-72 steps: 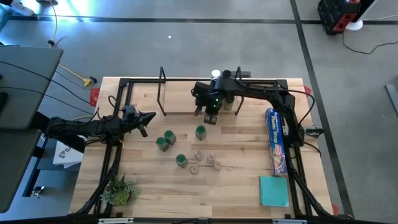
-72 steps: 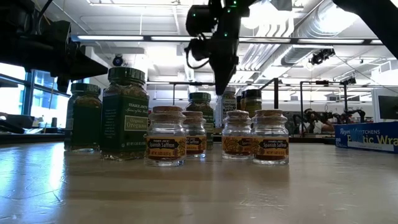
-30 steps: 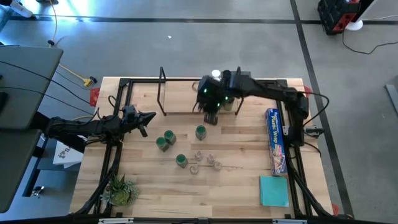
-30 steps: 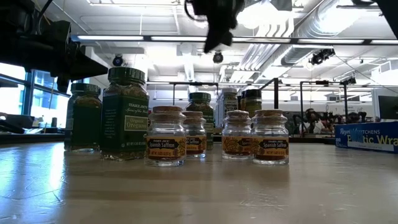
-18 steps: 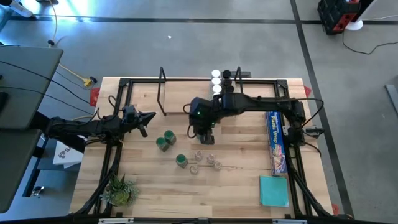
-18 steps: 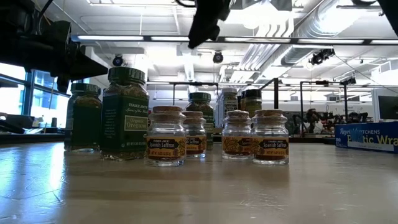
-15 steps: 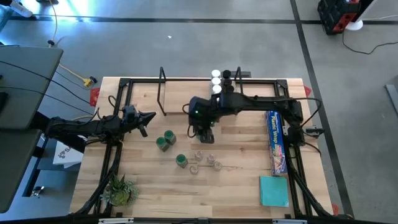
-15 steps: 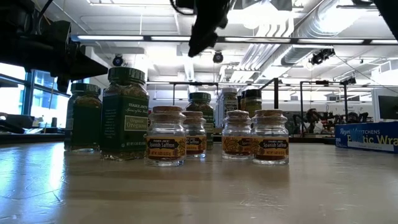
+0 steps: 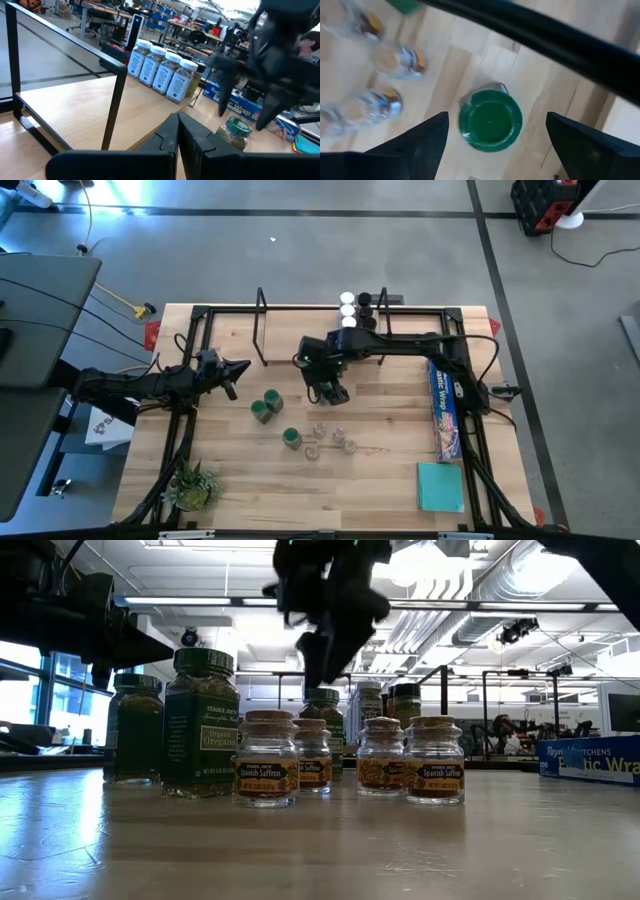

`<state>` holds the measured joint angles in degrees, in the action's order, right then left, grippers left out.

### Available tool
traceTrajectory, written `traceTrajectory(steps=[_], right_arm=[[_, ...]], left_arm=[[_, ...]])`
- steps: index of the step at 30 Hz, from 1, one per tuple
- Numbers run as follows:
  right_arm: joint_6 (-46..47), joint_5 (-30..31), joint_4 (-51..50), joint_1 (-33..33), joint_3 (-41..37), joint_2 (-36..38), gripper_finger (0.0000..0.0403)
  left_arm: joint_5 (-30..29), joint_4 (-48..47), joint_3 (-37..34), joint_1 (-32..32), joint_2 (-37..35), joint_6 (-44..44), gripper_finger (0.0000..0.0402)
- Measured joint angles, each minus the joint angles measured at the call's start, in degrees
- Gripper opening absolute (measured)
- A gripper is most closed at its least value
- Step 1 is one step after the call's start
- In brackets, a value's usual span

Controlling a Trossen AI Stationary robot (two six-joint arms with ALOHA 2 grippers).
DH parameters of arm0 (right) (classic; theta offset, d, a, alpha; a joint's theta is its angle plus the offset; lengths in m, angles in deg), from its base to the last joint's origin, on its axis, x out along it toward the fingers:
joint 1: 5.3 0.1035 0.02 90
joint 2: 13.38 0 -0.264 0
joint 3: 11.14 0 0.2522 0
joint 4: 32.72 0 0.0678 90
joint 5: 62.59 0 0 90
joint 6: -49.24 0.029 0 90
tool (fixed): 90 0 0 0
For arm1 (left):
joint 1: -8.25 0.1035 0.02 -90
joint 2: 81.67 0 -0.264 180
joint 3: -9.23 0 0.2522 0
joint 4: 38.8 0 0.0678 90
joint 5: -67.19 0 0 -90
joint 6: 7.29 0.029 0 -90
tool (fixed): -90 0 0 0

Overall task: Shelf spices
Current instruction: Put the top right green seasoning bottle on the shelf

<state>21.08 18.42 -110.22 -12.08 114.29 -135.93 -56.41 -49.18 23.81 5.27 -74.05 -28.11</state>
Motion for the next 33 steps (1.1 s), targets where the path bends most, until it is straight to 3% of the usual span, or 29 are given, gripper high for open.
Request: traceTrajectory(steps=[8, 18, 22, 27, 33], right_arm=[[-1.4, 0.0, 0.0, -1.1, 0.0, -3.6, 0.0310], [0.1, 0.1, 0.8, -0.3, 0.0, -3.7, 0.0193], [5.9, 0.1, 1.2, 0.0, 0.5, -3.7, 0.0190], [14.2, 0.1, -2.0, -1.1, 9.1, -3.5, 0.0190], [17.2, 8.9, -4.3, -7.4, 23.3, -3.3, 0.0190]], left_arm=[[0.0, 0.0, 0.0, 0.0, 0.0, 0.0, 0.0005], [0.0, 0.0, 0.0, 0.0, 0.0, 0.0, 0.0005], [0.0, 0.0, 0.0, 0.0, 0.0, 0.0, 0.0005], [0.0, 0.0, 0.0, 0.0, 0.0, 0.0, 0.0005], [0.0, 0.0, 0.0, 0.0, 0.0, 0.0, 0.0005]])
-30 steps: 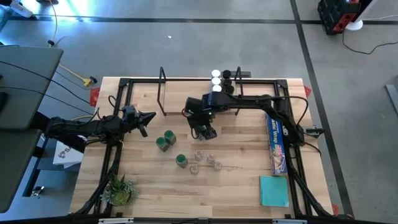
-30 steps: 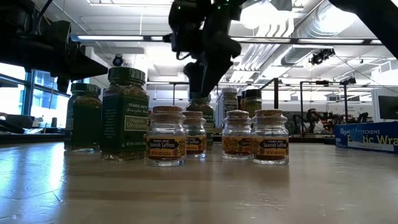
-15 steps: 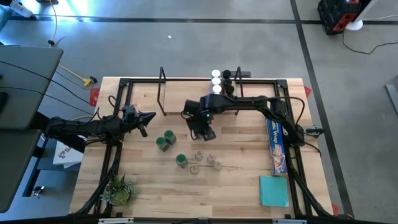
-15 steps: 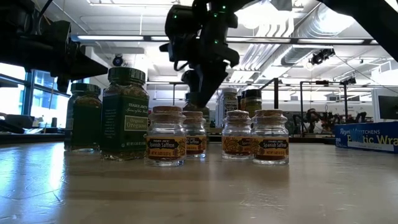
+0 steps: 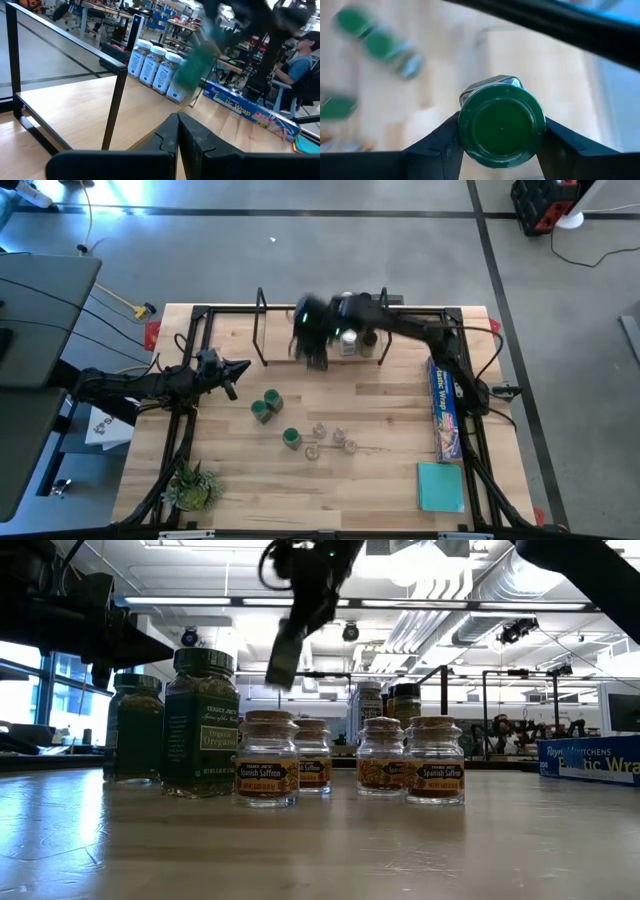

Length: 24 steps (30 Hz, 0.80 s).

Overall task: Shelf spices
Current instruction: Put the top right green seasoning bottle on the shelf

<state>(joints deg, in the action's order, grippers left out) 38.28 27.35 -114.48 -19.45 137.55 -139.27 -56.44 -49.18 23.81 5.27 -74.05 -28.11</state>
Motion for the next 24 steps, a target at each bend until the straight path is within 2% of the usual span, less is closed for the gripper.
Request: traceTrajectory(steps=[8, 11, 15, 24], right_arm=[[-2.3, 1.6, 3.0, -13.7, -0.8, 0.1, 0.0190], [-4.5, -1.2, 6.1, -16.7, -0.8, -0.6, 0.0190], [-7.2, -5.0, 5.1, -19.2, -0.8, -3.0, 0.0190], [-10.7, -2.6, 2.5, -20.0, -0.8, -7.8, 0.0190]], left_arm=[[0.0, 0.0, 0.0, 0.0, 0.0, 0.0, 0.0005], [0.0, 0.0, 0.0, 0.0, 0.0, 0.0, 0.0005], [0.0, 0.0, 0.0, 0.0, 0.0, 0.0, 0.0005], [0.0, 0.0, 0.0, 0.0, 0.0, 0.0, 0.0005]])
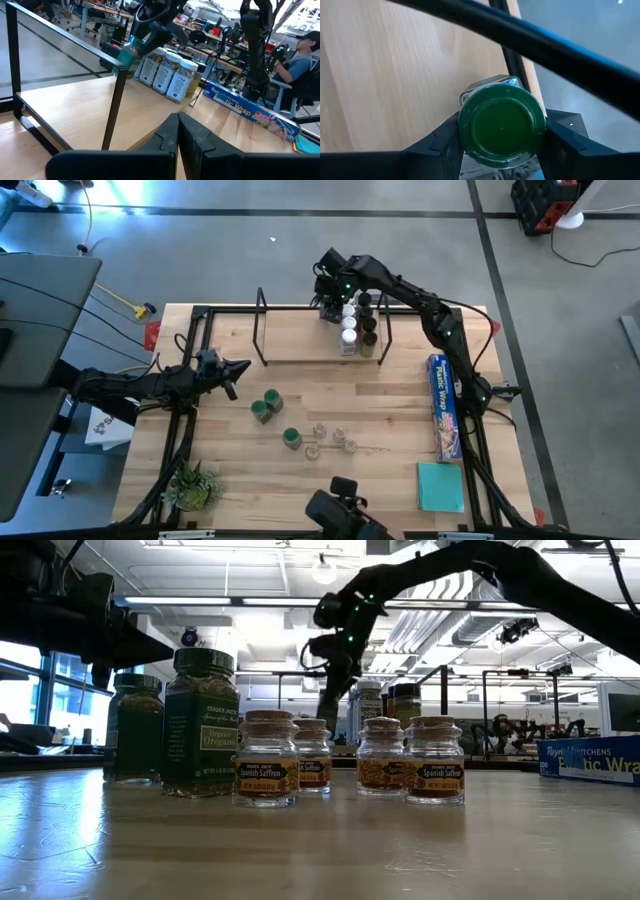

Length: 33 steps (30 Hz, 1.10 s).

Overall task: Shelf spices
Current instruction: Put the top right green seasoning bottle on the shelf

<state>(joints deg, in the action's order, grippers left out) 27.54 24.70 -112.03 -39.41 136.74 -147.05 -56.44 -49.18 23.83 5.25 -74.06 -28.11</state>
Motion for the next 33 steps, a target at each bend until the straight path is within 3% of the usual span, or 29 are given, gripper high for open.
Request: traceTrajectory(steps=[25, 33], right_arm=[[1.6, 2.3, -1.8, 0.0, 0.0, -0.9, 0.0223], [1.7, 2.3, -2.0, 0.0, 0.0, -0.9, 0.0272]], left_arm=[[0.0, 0.0, 0.0, 0.0, 0.0, 0.0, 0.0005], [0.0, 0.0, 0.0, 0.0, 0.0, 0.0, 0.0005]])
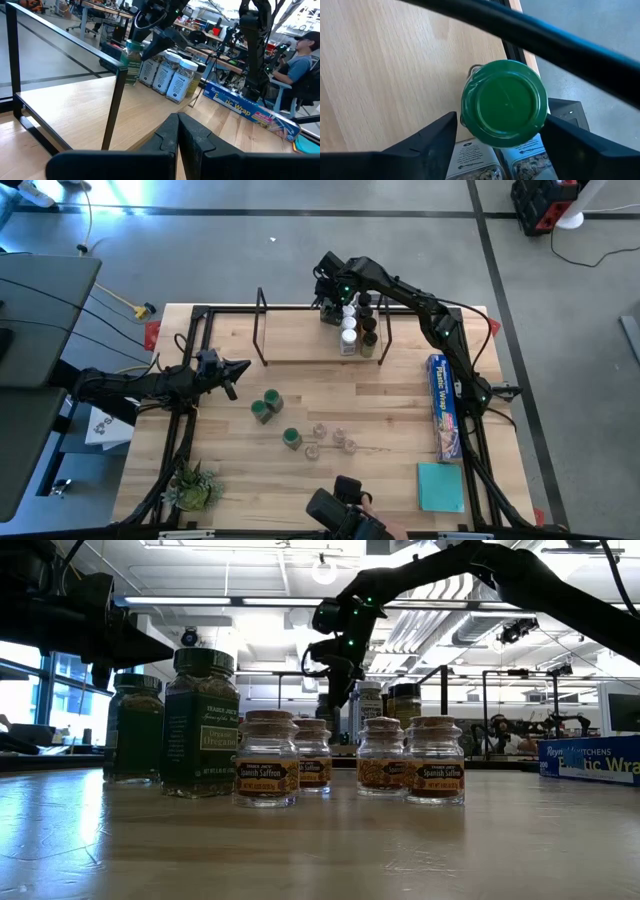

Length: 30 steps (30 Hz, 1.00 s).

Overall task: Shelf spices
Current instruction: Put the top right green seasoning bottle on the shelf

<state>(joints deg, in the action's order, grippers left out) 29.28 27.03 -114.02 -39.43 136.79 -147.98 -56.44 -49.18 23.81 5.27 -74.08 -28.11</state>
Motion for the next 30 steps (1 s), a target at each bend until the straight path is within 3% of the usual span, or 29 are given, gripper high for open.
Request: traceTrajectory(steps=[14, 19, 23, 30], right_arm=[[-1.9, -0.2, 1.1, 0.0, 0.0, 3.5, 0.0281], [0.0, -5.4, 4.5, 0.1, 0.0, 4.8, 0.0276], [2.8, -7.5, 6.1, 0.1, 0.0, 4.8, 0.0231], [5.1, -7.1, 5.0, -0.8, 0.0, 4.3, 0.0101]], left_arm=[[0.0, 0.0, 0.0, 0.0, 0.0, 0.0, 0.0005], [0.0, 0.0, 0.0, 0.0, 0.0, 0.0, 0.0005], [0.0, 0.0, 0.0, 0.0, 0.0, 0.0, 0.0005], [0.0, 0.0, 0.0, 0.0, 0.0, 0.0, 0.0005]])
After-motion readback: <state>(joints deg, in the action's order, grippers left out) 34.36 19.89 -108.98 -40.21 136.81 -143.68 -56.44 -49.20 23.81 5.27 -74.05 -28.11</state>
